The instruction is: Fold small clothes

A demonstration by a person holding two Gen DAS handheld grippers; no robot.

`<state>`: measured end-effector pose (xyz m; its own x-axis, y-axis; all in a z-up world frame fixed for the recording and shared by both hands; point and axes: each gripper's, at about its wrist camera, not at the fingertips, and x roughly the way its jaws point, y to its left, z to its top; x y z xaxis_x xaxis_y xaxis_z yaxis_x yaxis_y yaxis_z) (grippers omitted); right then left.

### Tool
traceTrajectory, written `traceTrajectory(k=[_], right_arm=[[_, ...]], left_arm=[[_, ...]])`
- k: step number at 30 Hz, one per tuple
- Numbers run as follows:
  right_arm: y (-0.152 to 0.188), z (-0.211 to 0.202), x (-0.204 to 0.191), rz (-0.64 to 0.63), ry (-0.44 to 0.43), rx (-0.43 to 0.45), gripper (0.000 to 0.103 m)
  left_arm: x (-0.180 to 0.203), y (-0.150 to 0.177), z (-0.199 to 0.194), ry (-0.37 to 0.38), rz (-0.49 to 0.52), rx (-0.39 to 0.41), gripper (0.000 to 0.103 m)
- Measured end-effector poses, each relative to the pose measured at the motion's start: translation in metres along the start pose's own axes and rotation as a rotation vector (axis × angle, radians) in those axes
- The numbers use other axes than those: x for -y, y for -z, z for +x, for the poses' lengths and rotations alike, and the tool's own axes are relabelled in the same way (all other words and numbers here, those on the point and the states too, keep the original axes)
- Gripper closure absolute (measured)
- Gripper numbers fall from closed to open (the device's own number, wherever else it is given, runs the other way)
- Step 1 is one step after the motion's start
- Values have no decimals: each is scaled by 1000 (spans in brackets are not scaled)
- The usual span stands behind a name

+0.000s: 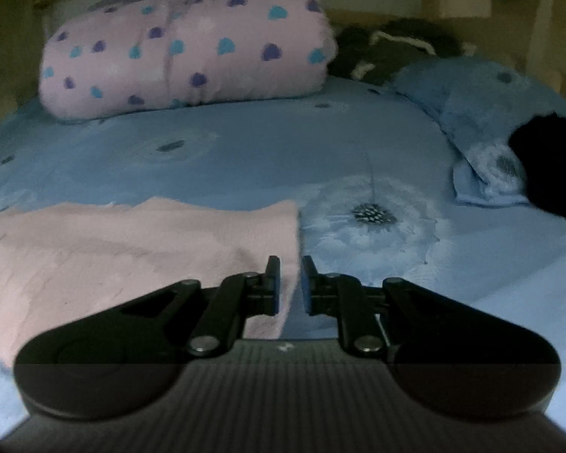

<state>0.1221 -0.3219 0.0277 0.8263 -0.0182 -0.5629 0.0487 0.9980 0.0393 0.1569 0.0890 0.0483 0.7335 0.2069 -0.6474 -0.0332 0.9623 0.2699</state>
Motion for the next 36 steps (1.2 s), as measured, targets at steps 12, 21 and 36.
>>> traceTrajectory(k=[12, 21, 36], right_arm=[[45, -44, -18, 62, -97, -75, 59], [60, -23, -4, 49, -97, -87, 47], [82, -91, 10, 228, -35, -61, 40]], left_arm=[[17, 52, 9, -82, 121, -56, 39], [-4, 46, -23, 11, 90, -35, 38], [-4, 37, -124, 158, -109, -10, 8]])
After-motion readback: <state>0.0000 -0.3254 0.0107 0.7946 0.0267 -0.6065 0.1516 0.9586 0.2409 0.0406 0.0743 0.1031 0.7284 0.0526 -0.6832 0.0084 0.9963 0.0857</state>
